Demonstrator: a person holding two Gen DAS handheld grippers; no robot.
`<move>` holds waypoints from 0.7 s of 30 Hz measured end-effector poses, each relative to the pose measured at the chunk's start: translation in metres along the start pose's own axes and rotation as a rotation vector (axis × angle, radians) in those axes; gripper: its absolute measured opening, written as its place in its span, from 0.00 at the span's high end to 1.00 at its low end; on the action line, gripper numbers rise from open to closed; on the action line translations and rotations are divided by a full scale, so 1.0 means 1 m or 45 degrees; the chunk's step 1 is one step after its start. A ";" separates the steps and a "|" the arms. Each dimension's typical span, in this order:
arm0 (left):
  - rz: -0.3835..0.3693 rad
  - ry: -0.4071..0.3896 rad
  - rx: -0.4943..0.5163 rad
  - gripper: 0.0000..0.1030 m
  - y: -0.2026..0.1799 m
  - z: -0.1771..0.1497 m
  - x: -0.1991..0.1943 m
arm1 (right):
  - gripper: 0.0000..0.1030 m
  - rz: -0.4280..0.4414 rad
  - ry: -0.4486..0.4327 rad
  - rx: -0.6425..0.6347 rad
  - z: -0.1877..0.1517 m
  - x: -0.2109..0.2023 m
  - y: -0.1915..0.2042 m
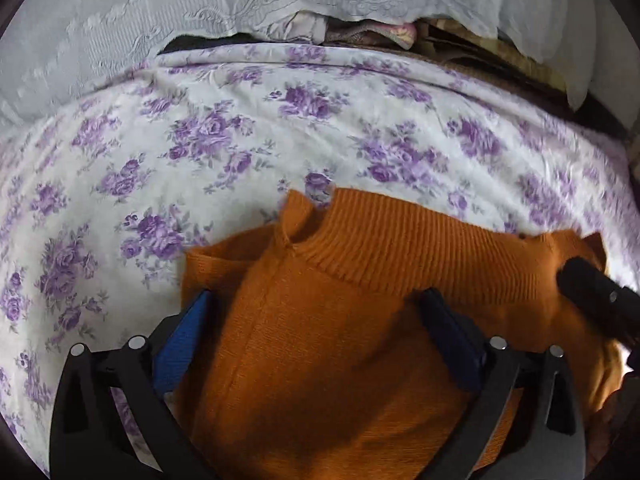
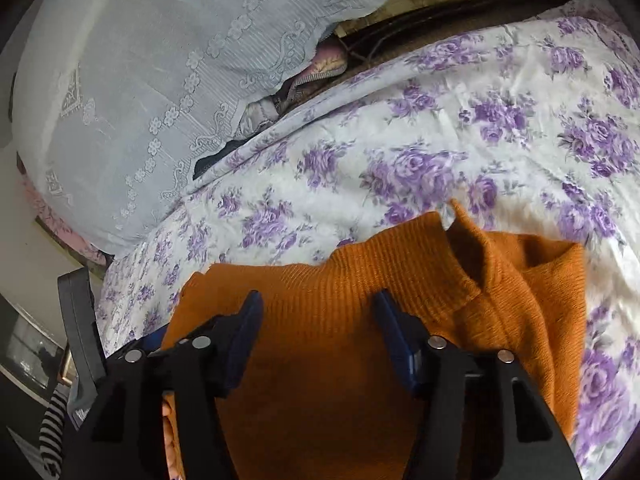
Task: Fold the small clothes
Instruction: 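Open both tools and smooth the folded cardigan flat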
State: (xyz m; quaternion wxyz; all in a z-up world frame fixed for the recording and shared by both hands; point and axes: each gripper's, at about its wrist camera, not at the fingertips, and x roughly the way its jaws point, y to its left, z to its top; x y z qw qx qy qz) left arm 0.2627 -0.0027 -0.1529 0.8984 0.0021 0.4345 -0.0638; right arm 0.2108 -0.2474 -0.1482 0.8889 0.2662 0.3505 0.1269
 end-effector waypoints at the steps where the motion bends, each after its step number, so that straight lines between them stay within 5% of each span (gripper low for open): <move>1: 0.013 -0.008 -0.007 0.04 0.003 -0.001 0.001 | 0.47 0.018 -0.008 0.015 0.000 -0.003 -0.003; 5: 0.041 -0.037 -0.029 0.04 0.014 -0.004 -0.007 | 0.71 0.019 -0.026 0.070 -0.002 -0.008 -0.017; 9: 0.128 -0.081 -0.060 0.04 0.029 -0.011 -0.021 | 0.77 -0.020 -0.122 0.195 -0.006 -0.025 -0.036; 13: 0.156 -0.110 -0.089 0.04 0.045 -0.020 -0.037 | 0.52 -0.080 -0.202 0.159 -0.020 -0.052 -0.026; 21: 0.085 -0.168 -0.080 0.04 0.051 -0.052 -0.078 | 0.34 0.219 -0.083 0.037 -0.067 -0.066 0.029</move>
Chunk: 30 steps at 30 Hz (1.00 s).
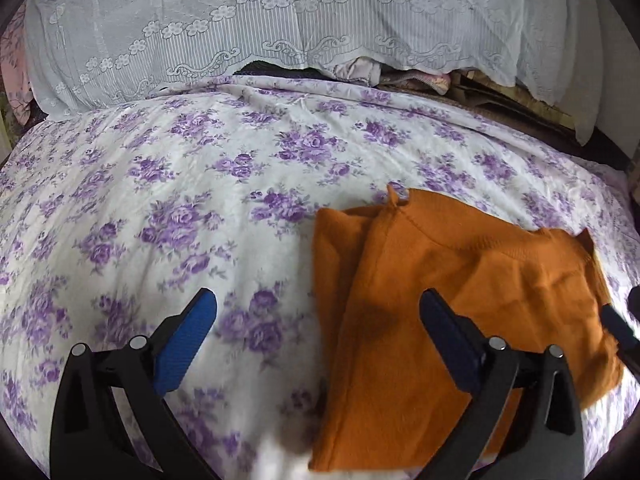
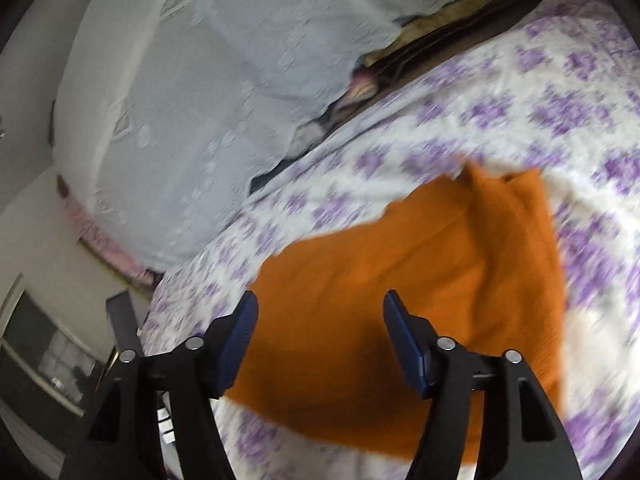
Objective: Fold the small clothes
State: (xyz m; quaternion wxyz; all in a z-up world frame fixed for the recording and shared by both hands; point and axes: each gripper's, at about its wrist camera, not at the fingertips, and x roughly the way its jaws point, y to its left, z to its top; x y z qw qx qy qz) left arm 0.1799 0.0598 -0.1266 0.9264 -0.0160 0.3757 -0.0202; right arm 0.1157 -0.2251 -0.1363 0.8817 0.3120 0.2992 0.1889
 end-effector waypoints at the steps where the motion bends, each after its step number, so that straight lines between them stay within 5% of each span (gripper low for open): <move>1: -0.011 -0.002 0.003 0.04 -0.001 -0.004 -0.004 | 0.34 0.016 0.029 -0.006 -0.004 0.003 0.006; 7: 0.005 0.035 0.083 0.04 -0.016 -0.019 -0.004 | 0.30 0.053 0.171 -0.065 -0.020 0.024 0.021; 11: 0.013 0.131 0.094 0.04 -0.016 -0.024 0.015 | 0.33 0.058 0.192 0.048 -0.017 0.027 -0.002; 19: 0.029 0.120 0.092 0.04 -0.014 -0.024 0.016 | 0.44 0.003 0.075 0.175 0.002 0.002 -0.039; 23: 0.048 0.106 0.110 0.04 -0.017 -0.024 0.012 | 0.42 -0.147 -0.041 0.203 0.008 -0.017 -0.056; 30: 0.083 0.055 0.133 0.04 -0.020 -0.020 0.005 | 0.35 -0.096 -0.132 0.153 0.010 -0.031 -0.042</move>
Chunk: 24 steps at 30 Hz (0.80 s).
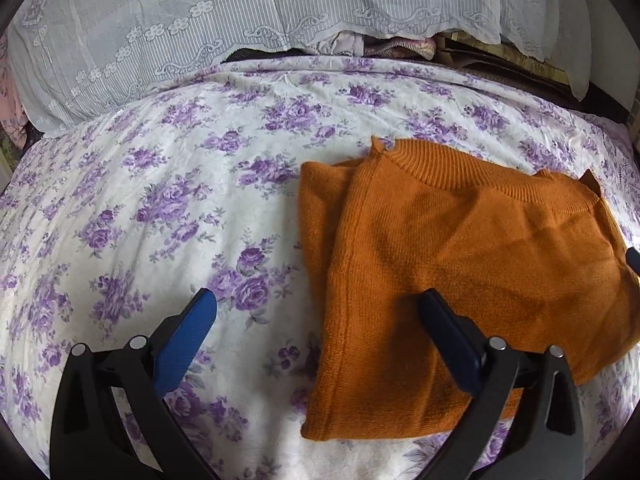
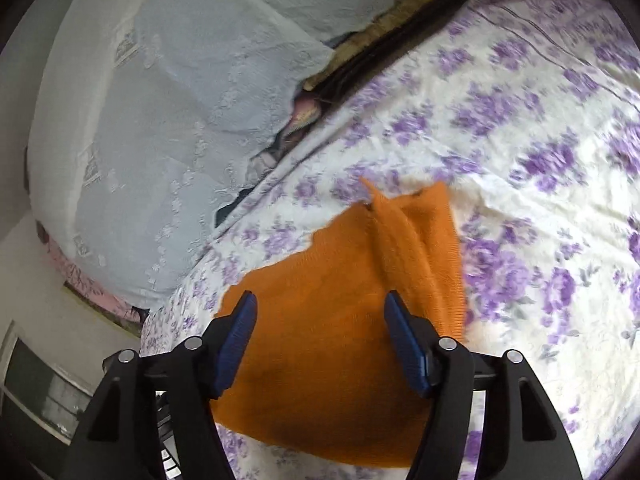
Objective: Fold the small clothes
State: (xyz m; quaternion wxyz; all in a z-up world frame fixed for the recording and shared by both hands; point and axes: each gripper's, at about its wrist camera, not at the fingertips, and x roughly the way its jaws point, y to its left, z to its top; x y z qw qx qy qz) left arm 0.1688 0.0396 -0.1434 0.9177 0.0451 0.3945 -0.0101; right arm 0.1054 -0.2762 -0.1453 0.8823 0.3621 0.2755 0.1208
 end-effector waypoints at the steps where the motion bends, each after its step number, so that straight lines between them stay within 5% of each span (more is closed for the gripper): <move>1: 0.004 -0.006 0.002 0.04 0.000 0.001 -0.001 | 0.34 0.044 0.005 -0.013 0.001 -0.001 0.003; 6: -0.001 -0.062 -0.013 0.04 -0.001 0.015 -0.005 | 0.30 0.190 0.085 -0.083 -0.004 0.022 0.029; 11: 0.085 -0.038 0.012 0.04 -0.006 0.026 0.016 | 0.33 0.126 0.213 -0.119 -0.006 0.058 0.031; 13: 0.051 0.068 -0.017 0.04 0.001 0.026 0.037 | 0.39 0.093 0.204 -0.099 -0.002 0.060 0.023; 17: -0.007 0.089 -0.136 0.04 0.023 0.031 0.037 | 0.38 0.010 0.101 -0.066 0.008 0.045 0.013; 24: 0.023 -0.044 -0.048 0.04 -0.003 0.061 0.017 | 0.33 0.105 0.081 -0.087 0.031 0.070 0.052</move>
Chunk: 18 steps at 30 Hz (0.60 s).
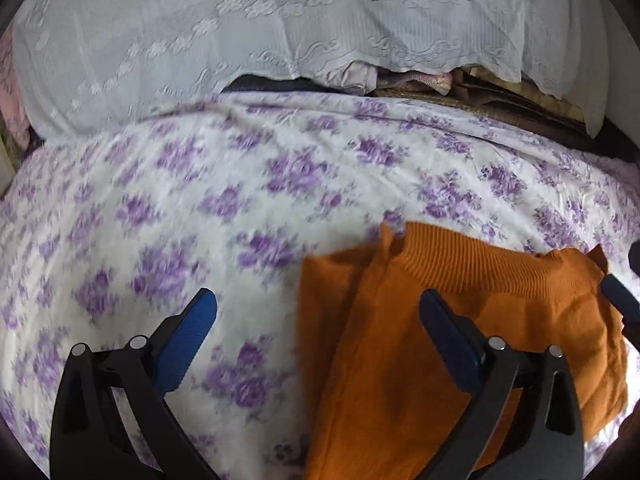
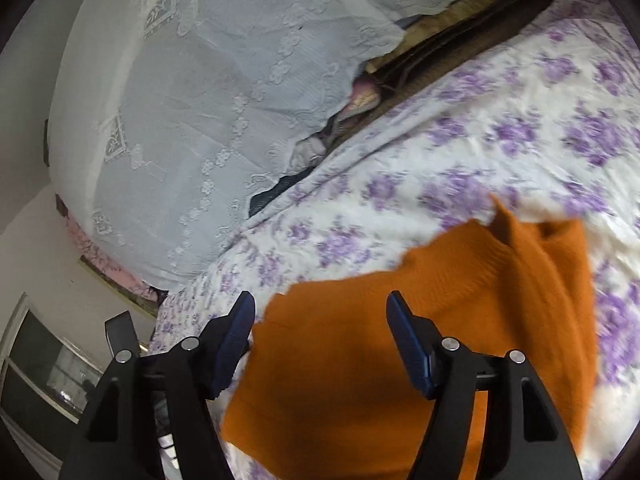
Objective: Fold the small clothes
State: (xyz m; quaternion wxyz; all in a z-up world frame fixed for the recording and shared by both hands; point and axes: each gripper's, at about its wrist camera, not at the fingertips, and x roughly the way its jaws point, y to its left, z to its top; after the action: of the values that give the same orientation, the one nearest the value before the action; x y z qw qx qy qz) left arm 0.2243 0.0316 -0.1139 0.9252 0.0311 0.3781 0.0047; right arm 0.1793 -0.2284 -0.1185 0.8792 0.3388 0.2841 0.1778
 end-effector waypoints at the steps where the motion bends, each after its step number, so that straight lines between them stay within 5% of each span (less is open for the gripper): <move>1: 0.013 0.005 0.016 0.04 -0.006 0.003 0.007 | 0.32 0.005 0.006 0.005 0.001 0.007 0.001; 4: 0.069 0.080 0.040 0.04 -0.011 0.000 0.043 | 0.31 -0.053 0.050 0.028 -0.003 0.025 -0.014; 7: 0.022 0.091 -0.008 0.04 -0.003 0.000 0.046 | 0.45 -0.134 0.063 0.049 0.000 0.028 -0.038; 12: 0.063 0.044 0.024 0.04 -0.004 -0.005 0.037 | 0.40 -0.125 0.001 0.070 -0.001 0.016 -0.036; 18: 0.050 -0.005 0.023 0.04 0.001 -0.007 0.022 | 0.33 -0.075 -0.084 -0.092 -0.010 -0.007 -0.003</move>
State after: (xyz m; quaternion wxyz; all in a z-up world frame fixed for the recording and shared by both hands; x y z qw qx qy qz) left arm 0.2354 0.0337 -0.1346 0.9254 0.0467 0.3756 0.0194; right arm 0.1680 -0.2293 -0.1245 0.9046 0.3040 0.2582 0.1505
